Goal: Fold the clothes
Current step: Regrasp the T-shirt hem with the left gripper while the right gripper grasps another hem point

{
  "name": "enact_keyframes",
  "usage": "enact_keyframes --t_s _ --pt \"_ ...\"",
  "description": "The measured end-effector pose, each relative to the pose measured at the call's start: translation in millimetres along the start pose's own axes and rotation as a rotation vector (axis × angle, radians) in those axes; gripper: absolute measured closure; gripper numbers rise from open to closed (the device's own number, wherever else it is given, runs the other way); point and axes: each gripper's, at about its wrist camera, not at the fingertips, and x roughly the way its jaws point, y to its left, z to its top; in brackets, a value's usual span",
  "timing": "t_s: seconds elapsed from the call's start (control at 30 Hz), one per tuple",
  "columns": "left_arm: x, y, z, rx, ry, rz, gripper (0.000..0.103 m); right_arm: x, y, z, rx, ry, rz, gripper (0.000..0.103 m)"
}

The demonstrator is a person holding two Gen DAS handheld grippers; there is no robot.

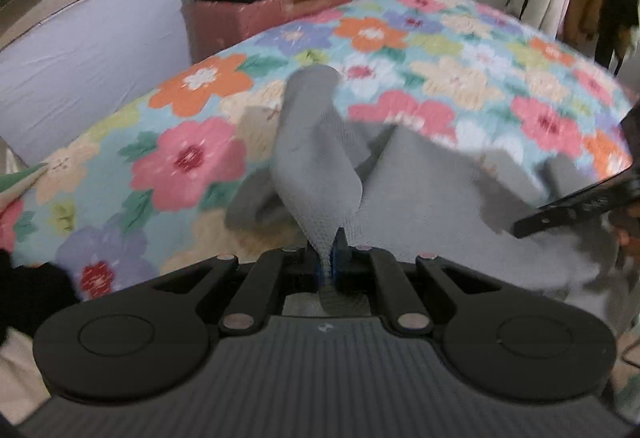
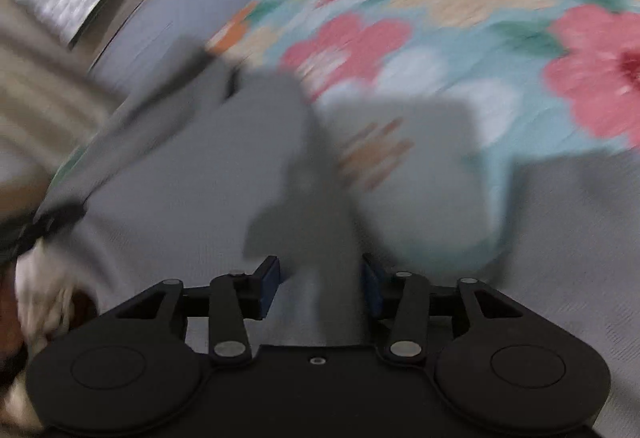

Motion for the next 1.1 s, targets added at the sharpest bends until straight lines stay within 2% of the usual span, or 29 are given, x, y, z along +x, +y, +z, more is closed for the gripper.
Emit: enact_keyframes --t_s 0.07,0.17,0.27,0.4,0.47,0.53,0.6,0.63,0.67,0.7,0.73,0.77,0.8,0.87,0.93,1.0,1.1 --pt "4.8 0.0 -6.2 0.011 0.029 -0.006 0.099 -0.8 18.0 -14.0 -0.094 0.04 0.033 0.05" --pt "18.3 -1.3 -10.4 0.033 0.061 -0.008 0.099 -8.0 30.5 -20.1 -0.178 0.062 0.029 0.05" --pt "34.2 2.2 -10.9 0.038 0.093 0.002 0.097 -24.8 23.0 -9.7 -0.149 0.012 0.02 0.05" --pt "56.5 20.9 -6.1 -0.037 0.14 -0.038 0.093 -38.9 6.1 14.8 -0.066 -0.096 -0.025 0.05" --pt "70.5 31.2 -2.2 -0.077 0.148 -0.046 0.081 -33.0 -4.0 29.5 -0.025 -0.102 -0.03 0.047" --pt "87.9 38.4 -0.1 -0.094 0.163 -0.058 0.042 -13.9 -13.0 41.1 0.026 -0.053 -0.014 0.043" --pt "108.2 45.4 0.8 -0.121 0.174 -0.058 0.024 12.4 -14.8 49.0 0.061 -0.002 0.011 0.043" --pt "122.2 49.3 1.9 -0.144 0.198 -0.073 0.023 27.2 -11.5 51.1 0.065 0.021 0.024 0.042" --pt "135.0 52.6 2.6 -0.181 0.226 -0.092 0.023 39.7 -6.0 50.7 0.059 0.033 0.027 0.04" --pt "145.1 55.7 3.8 -0.22 0.245 -0.126 0.033 47.8 2.4 49.7 0.029 0.02 0.022 0.042" --pt "150.4 55.3 7.6 -0.238 0.243 -0.136 0.055 53.8 11.9 49.7 -0.011 -0.004 0.015 0.049" --pt "155.3 54.3 11.9 -0.251 0.24 -0.144 0.068 58.0 19.0 50.8 -0.034 -0.016 0.015 0.087" --pt "155.3 47.3 21.2 -0.199 0.224 -0.146 0.088 59.3 22.1 53.8 -0.024 -0.025 0.021 0.091" --pt "147.1 30.7 43.0 -0.091 0.143 -0.12 0.09 51.0 24.5 62.7 -0.015 -0.085 0.0 0.091" --pt "134.3 19.0 74.5 -0.024 0.043 -0.107 0.093 27.1 27.8 75.9 -0.044 -0.202 -0.054 0.092" --pt "116.1 10.8 113.5 0.012 -0.084 -0.104 0.093 -8.3 30.5 94.5 -0.046 -0.34 -0.105 0.093" --pt "87.2 -4.9 171.1 0.059 -0.291 -0.107 0.093 -74.0 43.3 124.9 -0.091 -0.573 -0.232 0.093"
